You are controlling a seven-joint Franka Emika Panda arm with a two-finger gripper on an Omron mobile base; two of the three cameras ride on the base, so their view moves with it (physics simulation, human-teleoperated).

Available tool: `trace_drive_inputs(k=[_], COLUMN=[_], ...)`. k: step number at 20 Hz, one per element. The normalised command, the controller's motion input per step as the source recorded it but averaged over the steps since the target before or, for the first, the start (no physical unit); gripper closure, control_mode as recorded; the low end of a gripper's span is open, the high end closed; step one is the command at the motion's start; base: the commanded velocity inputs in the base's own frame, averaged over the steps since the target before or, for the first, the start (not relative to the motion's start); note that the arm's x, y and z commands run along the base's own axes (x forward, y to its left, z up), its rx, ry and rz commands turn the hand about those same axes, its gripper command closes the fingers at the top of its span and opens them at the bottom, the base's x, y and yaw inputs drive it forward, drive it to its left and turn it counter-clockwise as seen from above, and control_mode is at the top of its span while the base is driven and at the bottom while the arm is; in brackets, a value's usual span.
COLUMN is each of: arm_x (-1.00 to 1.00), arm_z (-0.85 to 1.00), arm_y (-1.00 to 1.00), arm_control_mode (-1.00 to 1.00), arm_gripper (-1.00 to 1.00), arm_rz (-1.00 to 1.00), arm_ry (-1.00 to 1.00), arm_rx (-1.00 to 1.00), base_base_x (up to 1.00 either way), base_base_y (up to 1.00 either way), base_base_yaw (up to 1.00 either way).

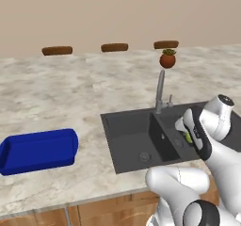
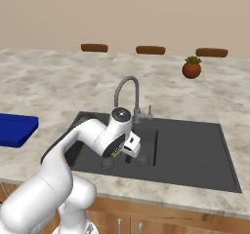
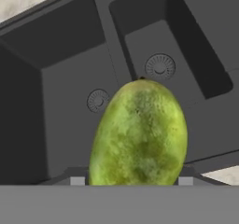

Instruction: Pick up all produce items and place them in the sink. Turn on the sink faucet to wash them. Then turn the sink off and put them in the tray.

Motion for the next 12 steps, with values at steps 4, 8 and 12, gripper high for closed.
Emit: trace_drive_inputs(k=[4,8,12], arm_x=[0.00,0.00,0.00], arm_z=[0.00,0.00,0.00], arm_y=[0.00,0.00,0.00], arm_control_mode=[1.00,1.00,-1.00], arm_gripper=[1.00,1.00,1.00], arm_rz=[0.00,0.00,0.00], arm_ry=[0.00,0.00,0.00], arm_rx=[0.00,0.00,0.00], base_base_x=[0.45,0.05,0.00], base_base_y=[0.15,0.01,0.00], base_base_yaw=[0.09,0.01,0.00])
